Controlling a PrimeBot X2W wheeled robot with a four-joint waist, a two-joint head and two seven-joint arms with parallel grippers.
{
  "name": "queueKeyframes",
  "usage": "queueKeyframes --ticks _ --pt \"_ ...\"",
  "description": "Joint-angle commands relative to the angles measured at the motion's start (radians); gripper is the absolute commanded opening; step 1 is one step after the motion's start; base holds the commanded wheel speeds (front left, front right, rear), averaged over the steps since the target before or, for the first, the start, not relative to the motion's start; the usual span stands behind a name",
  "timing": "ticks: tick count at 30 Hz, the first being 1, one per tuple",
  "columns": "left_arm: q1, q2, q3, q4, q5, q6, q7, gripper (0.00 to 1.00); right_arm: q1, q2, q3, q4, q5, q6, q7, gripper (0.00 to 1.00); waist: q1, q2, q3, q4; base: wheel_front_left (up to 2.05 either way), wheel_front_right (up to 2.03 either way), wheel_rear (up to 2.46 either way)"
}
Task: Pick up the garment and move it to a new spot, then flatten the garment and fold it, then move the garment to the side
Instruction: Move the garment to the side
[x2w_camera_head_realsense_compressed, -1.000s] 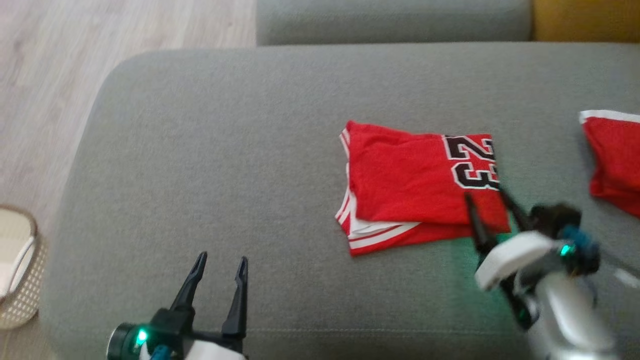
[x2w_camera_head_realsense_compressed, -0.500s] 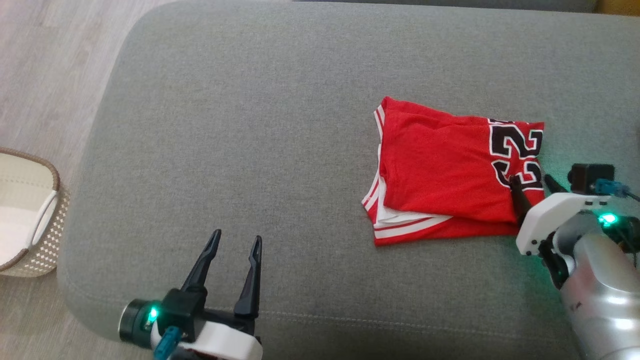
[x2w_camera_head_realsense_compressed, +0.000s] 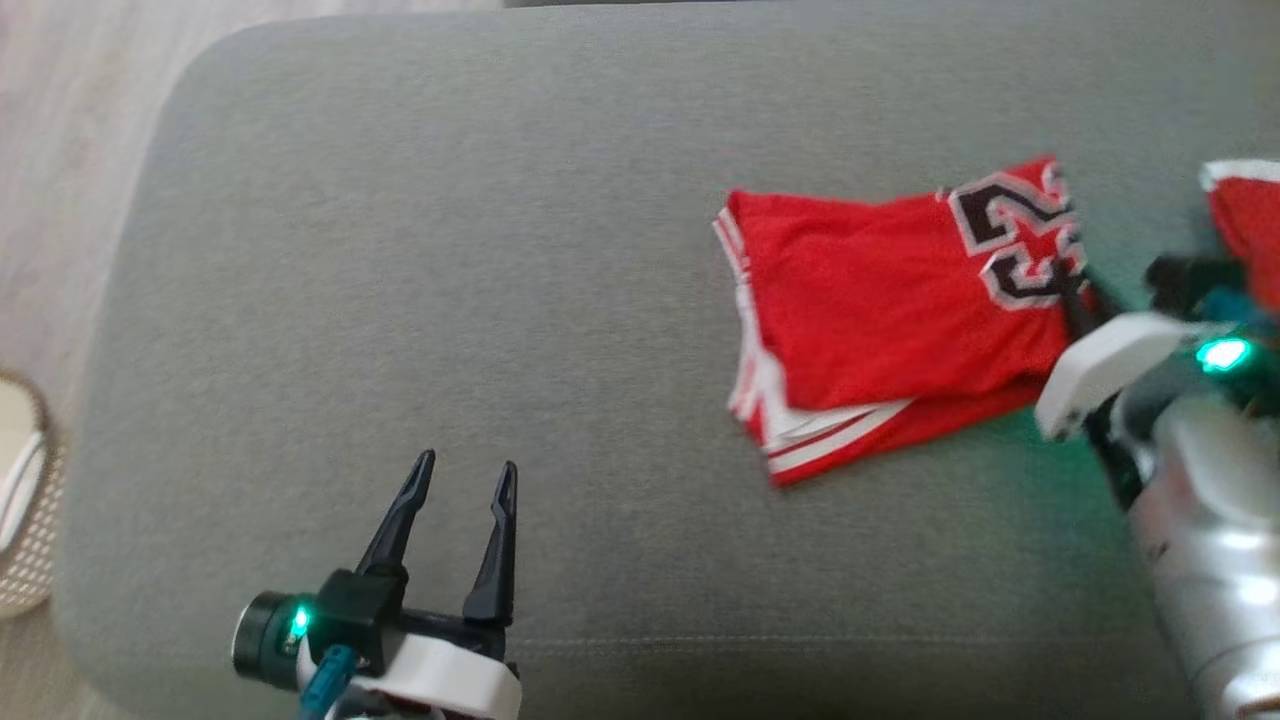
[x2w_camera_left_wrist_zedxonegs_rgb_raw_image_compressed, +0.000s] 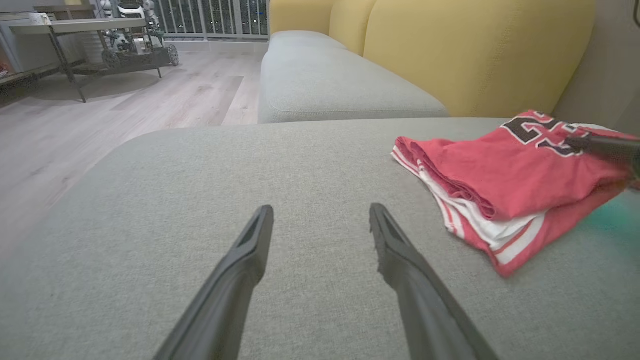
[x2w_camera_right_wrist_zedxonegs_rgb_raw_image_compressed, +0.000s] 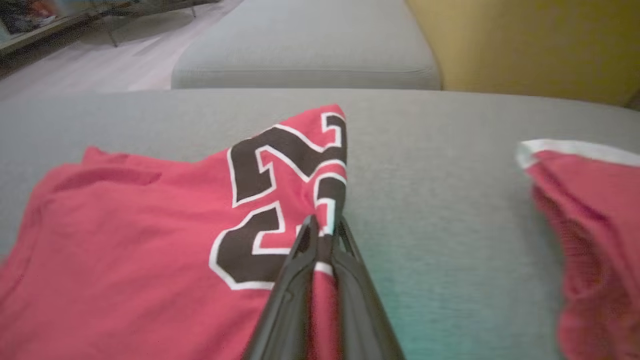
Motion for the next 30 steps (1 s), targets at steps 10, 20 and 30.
queueKeyframes --ticks 10,20,30 --pt "-0.059 -0.005 0.04 -0.042 0.008 -0.004 -0.009 1.0 -0.116 -0.088 -0.144 -0.147 -0.106 0.0 0.025 0.0 0.0 0.0 0.019 -0.113 0.0 0.0 0.0" --pt "-0.08 -0.005 0.037 -0.044 0.017 -0.012 -0.009 1.0 -0.088 -0.162 -0.253 -0.31 -0.208 0.0 0.153 0.0 0.0 0.0 0.046 -0.119 0.0 0.0 0.0" --pt "-0.082 -0.005 0.04 -0.04 0.013 -0.01 -0.009 1.0 -0.022 -0.192 -0.411 -0.402 -0.295 0.0 0.281 0.86 0.0 0.0 0.053 -0.083 0.0 0.0 0.0"
